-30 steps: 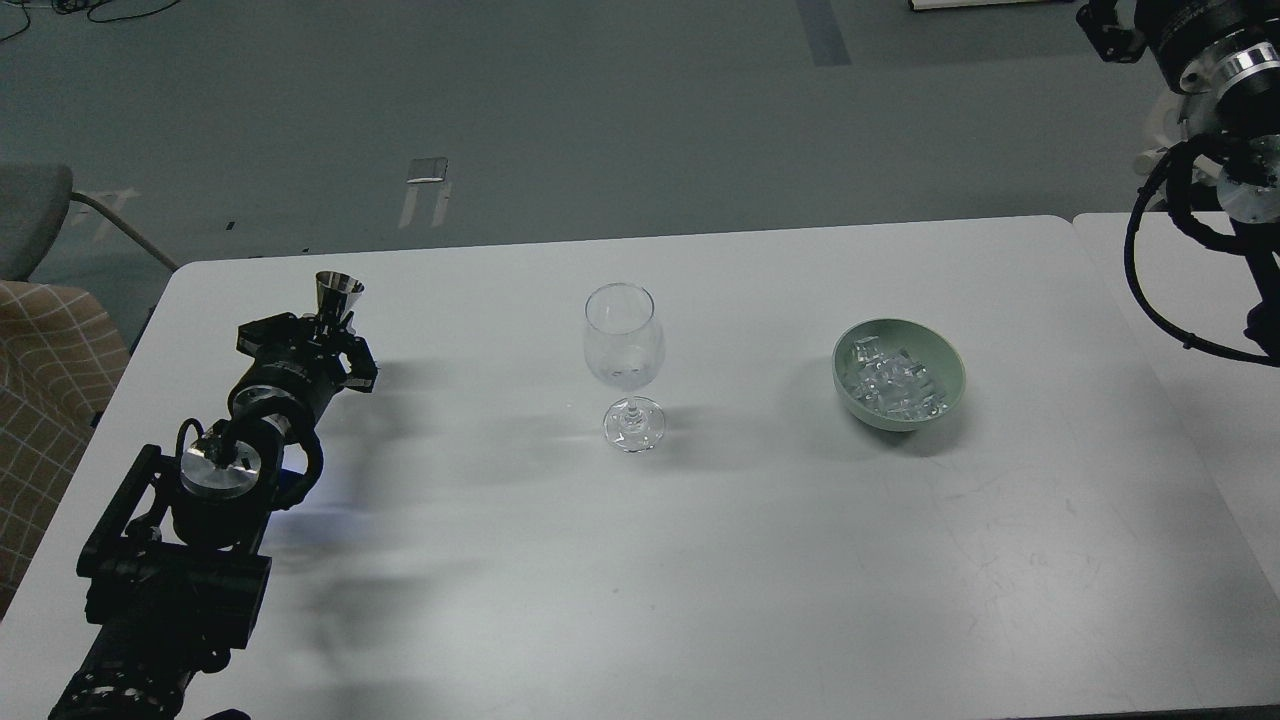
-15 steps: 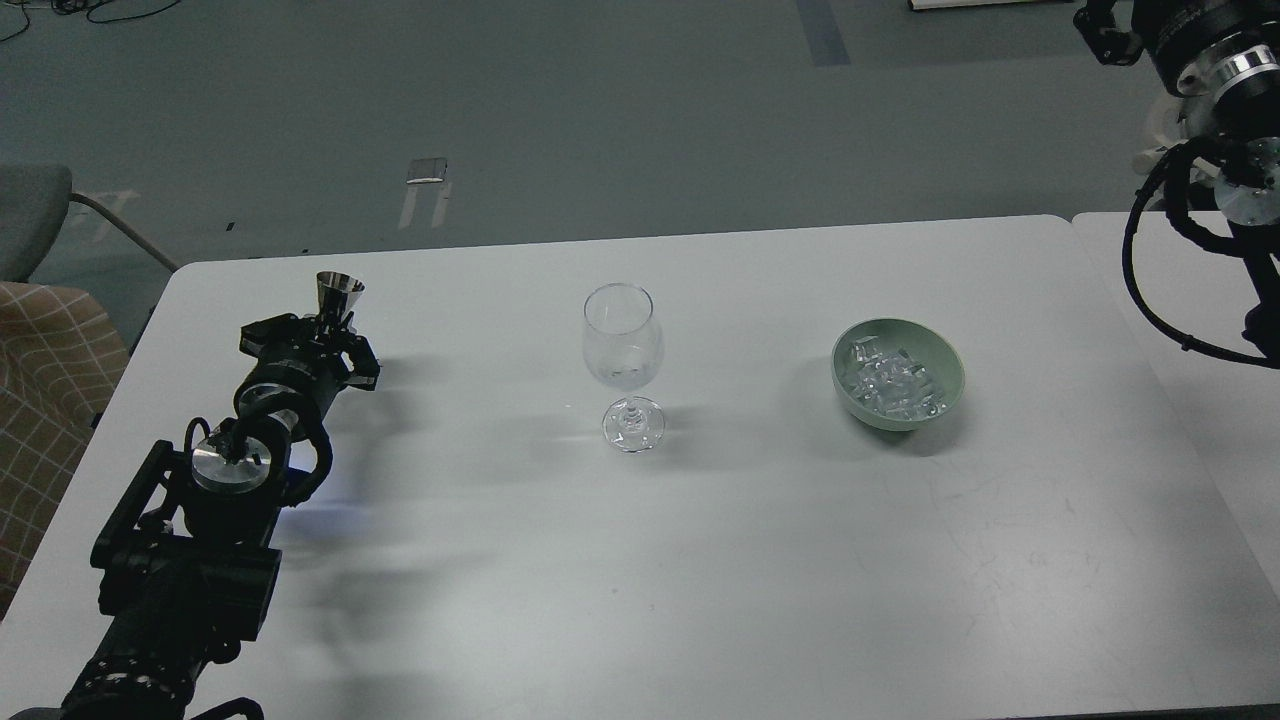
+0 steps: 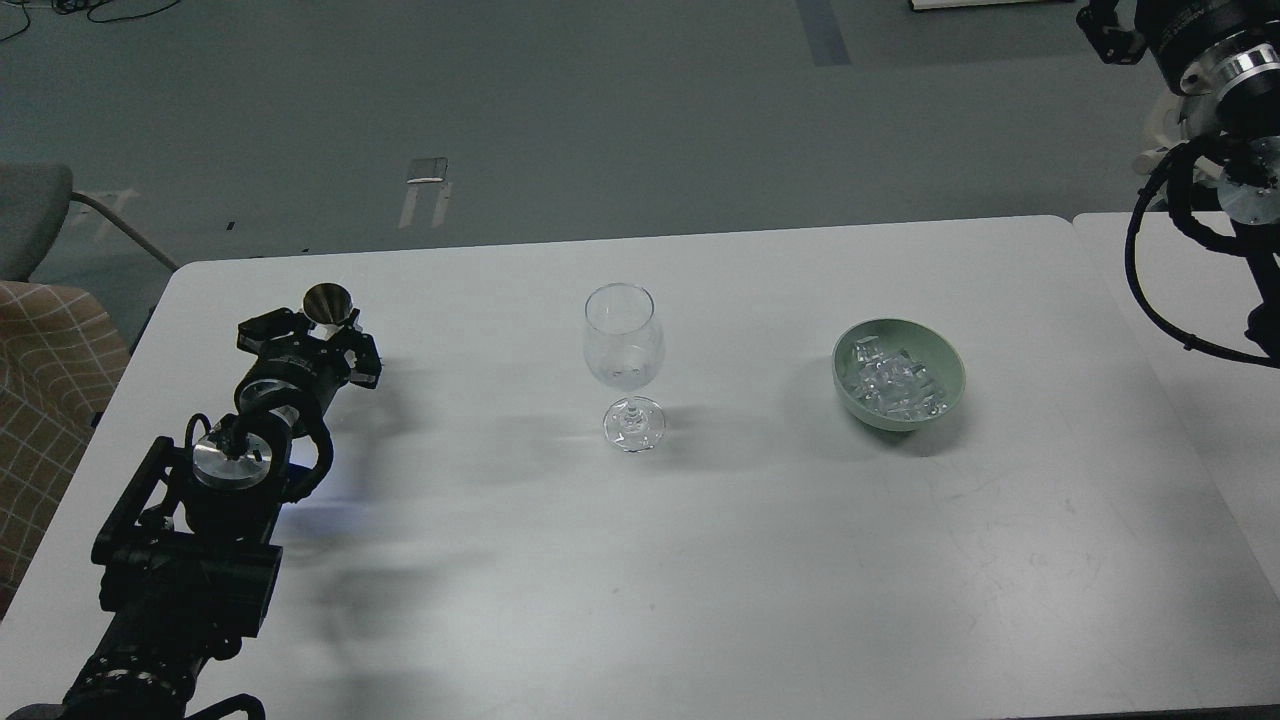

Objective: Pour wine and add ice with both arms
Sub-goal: 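Turn the jigger upright and carry it back with the left gripper, then set the jigger on the table and open the left gripper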

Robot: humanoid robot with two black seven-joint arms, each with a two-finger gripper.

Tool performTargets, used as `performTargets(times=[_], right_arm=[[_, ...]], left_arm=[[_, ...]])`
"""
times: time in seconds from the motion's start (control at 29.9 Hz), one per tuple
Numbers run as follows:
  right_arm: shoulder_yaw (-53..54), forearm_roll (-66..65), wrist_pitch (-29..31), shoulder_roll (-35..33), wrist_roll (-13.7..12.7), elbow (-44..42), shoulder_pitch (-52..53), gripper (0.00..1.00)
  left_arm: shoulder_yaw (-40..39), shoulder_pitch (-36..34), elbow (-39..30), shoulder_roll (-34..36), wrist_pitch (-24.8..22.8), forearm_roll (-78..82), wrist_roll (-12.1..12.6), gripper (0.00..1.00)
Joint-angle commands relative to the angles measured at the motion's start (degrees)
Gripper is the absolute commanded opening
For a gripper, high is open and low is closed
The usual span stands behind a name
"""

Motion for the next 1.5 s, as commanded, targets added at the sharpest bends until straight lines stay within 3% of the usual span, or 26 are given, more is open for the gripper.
performTargets(times=[0.0, 0.57, 0.77, 0.97, 1.04, 1.1, 1.27, 1.34, 1.47], right_arm=[[0.0, 0.0, 0.1, 0.0, 0.0, 0.0, 0.0, 1.0], [0.0, 0.0, 0.0, -0.1, 0.0, 0.1, 0.0, 1.0], [0.1, 0.0, 0.0, 0.2, 0.0, 0.1, 0.1, 1.0], [0.1, 0.0, 0.0, 0.2, 0.0, 0.1, 0.1, 1.0], [0.1, 0.0, 0.0, 0.2, 0.0, 0.1, 0.1, 1.0], [0.1, 0.0, 0.0, 0.2, 0.0, 0.1, 0.3, 1.0], [0.2, 0.0, 0.0, -0.1, 0.0, 0.1, 0.5, 1.0], [0.1, 0.0, 0.0, -0.2, 0.0, 0.1, 0.5, 1.0], [0.2, 0.0, 0.0, -0.4, 0.0, 0.2, 0.5, 1.0]], left_arm=[[0.0, 0.0, -0.1, 0.0, -0.1, 0.0, 0.0, 0.59], [0.0, -0.1, -0.9, 0.3, -0.1, 0.1, 0.1, 0.62], [0.0, -0.4, -0.9, 1.1, -1.2, 0.0, 0.3, 0.79], [-0.2, -0.5, -0.9, 2.0, -1.4, 0.0, 0.5, 0.85], [-0.3, -0.5, -0.9, 2.1, -1.9, 0.0, 0.3, 0.94], [-0.2, -0.6, -0.9, 2.1, -2.5, 0.0, 0.1, 0.96], [-0.1, -0.9, -1.0, 2.5, -5.7, 0.1, -0.1, 0.97], [-0.1, -1.2, -3.4, 2.7, -9.0, 0.2, -0.1, 0.97], [-0.1, -1.2, -7.7, 4.5, -9.3, 0.2, 0.0, 0.97]])
